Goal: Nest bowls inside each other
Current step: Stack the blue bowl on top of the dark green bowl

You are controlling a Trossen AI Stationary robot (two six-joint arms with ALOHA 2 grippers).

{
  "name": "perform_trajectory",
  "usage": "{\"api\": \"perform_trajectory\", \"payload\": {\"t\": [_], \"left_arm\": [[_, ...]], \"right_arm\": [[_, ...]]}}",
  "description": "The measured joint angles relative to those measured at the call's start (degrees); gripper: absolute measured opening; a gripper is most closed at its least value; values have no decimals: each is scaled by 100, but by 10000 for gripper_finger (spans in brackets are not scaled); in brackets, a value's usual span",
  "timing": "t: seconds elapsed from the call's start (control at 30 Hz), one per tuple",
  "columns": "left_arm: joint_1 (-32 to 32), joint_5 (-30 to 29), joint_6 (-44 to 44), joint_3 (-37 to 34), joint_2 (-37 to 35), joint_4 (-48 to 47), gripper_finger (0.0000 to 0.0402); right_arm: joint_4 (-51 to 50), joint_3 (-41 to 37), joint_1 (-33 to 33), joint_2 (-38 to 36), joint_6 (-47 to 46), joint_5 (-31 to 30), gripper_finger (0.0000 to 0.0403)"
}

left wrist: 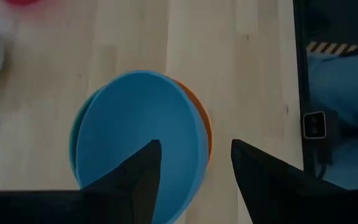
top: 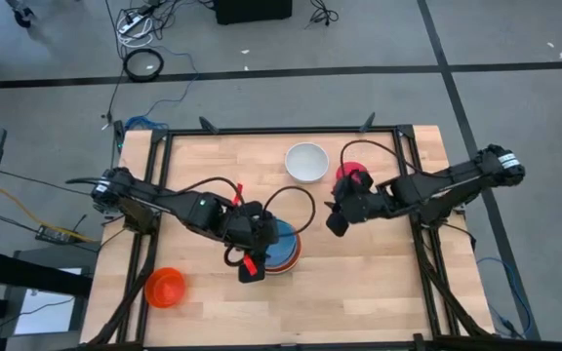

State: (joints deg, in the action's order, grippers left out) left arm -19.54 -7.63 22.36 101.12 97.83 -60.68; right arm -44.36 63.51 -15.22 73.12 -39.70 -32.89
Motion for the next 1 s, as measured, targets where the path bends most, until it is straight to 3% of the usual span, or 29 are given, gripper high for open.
{"api": "perform_trajectory", "payload": {"t": [0.27,0.4,0.73,1.0], "left_arm": [[-5,-69,-69,-9,8,69,203],[-8,-69,-69,-42,8,145,203],[-8,270,259,-934,17,734,203],[-45,557,381,-1358,6,1731,203]], "right_arm": [[274,0,626,0,231,352,158],[427,0,646,0,356,404,158],[481,0,481,0,379,411,158],[487,0,478,-1,352,409,158]]}}
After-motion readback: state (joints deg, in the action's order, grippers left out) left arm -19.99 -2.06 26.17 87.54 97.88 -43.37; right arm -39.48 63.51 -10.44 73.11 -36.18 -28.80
